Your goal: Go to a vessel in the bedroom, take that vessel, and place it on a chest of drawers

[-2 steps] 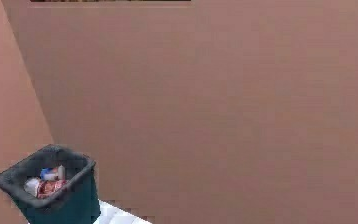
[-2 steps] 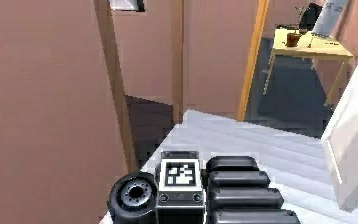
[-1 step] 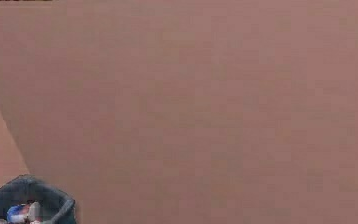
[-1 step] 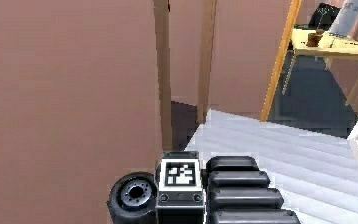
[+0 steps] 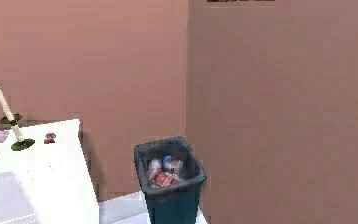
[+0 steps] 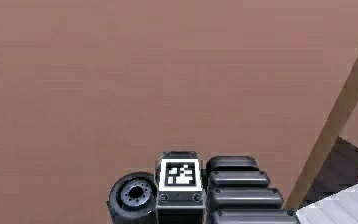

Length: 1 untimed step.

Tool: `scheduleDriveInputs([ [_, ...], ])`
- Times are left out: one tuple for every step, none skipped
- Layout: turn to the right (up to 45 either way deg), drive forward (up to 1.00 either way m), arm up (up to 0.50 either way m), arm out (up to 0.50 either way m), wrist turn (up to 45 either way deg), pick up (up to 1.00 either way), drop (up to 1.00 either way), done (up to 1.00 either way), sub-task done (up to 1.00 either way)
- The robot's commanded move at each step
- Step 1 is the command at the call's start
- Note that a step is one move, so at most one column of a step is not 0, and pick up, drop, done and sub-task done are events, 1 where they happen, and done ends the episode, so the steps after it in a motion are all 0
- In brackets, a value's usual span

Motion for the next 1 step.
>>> scheduleDriveInputs([
  [-45.0,0.0,0.0,0.0,0.0,0.0,0.0,0.0,0.0],
])
